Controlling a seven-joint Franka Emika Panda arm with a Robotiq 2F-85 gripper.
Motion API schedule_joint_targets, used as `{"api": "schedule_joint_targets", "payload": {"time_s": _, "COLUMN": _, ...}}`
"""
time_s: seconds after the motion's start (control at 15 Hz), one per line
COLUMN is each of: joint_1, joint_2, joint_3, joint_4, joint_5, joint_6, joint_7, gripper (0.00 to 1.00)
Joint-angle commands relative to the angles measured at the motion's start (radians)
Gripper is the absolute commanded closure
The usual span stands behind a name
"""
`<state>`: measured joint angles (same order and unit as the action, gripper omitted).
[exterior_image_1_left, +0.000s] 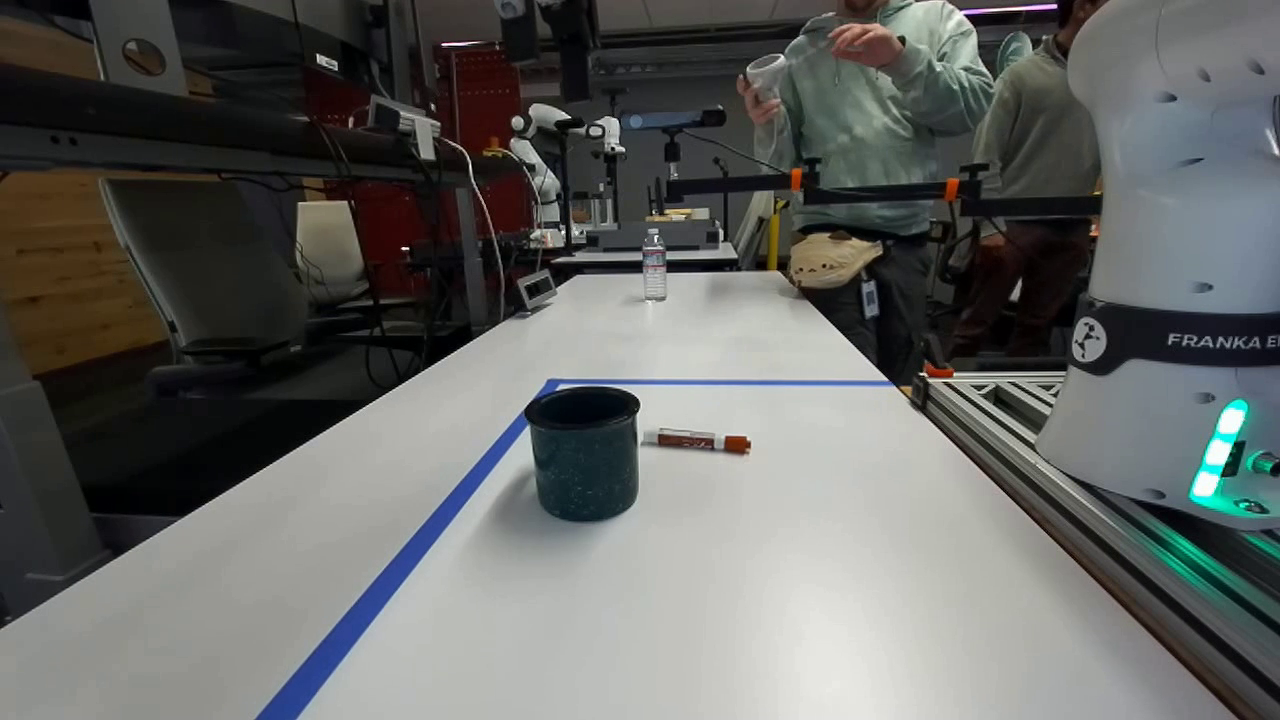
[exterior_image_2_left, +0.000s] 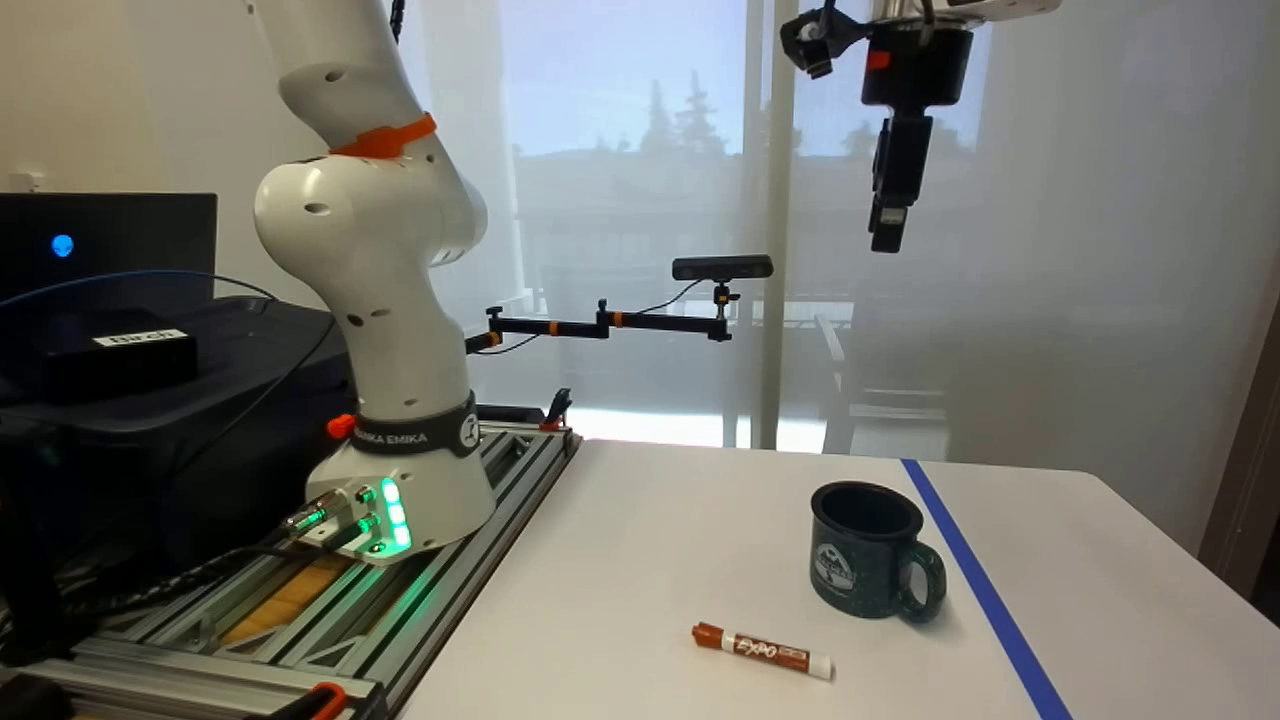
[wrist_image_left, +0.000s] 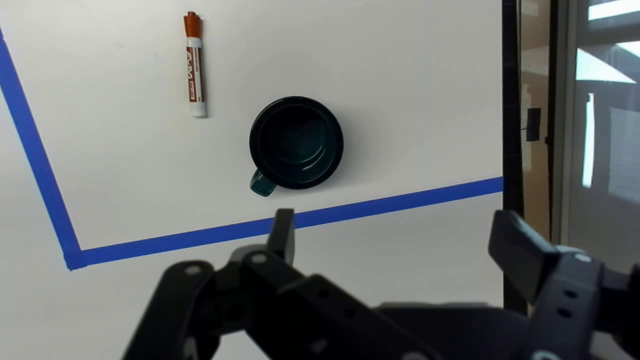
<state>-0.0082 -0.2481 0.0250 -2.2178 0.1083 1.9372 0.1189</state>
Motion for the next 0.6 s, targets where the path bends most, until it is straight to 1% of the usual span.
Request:
{"api": "schedule_joint_targets", "payload": {"time_s": 0.0, "joint_1": 0.004, "joint_2": 0.004, "joint_3": -0.003, "joint_4": 0.005, "joint_5": -0.001, "joint_6": -0.003, "joint_7": -0.002, "gripper": 0.0}}
{"api": "schedule_joint_targets", "payload": {"time_s": 0.27, "joint_1": 0.005, "joint_2": 0.011, "joint_3": -0.003, "joint_4": 0.012, "joint_5": -0.001, "joint_6": -0.004, "joint_7": -0.004, "gripper": 0.0}}
{"api": "schedule_joint_targets", "payload": {"time_s": 0.33, "joint_1": 0.022, "joint_2": 0.031, "joint_3": 0.014, "joint_4": 0.033, "joint_5": -0.011, "joint_6": 0.003, "joint_7": -0.018, "gripper": 0.0}}
{"api": "schedule_joint_targets", "payload": {"time_s": 0.4, "joint_1": 0.007, "joint_2": 0.013, "joint_3": -0.002, "joint_4": 0.013, "joint_5": -0.001, "joint_6": -0.003, "joint_7": -0.008, "gripper": 0.0}}
{"api": "schedule_joint_targets", "payload": {"time_s": 0.53, "joint_1": 0.018, "joint_2": 0.02, "joint_3": 0.007, "joint_4": 0.015, "joint_5": -0.001, "joint_6": -0.001, "joint_7": -0.011, "gripper": 0.0}}
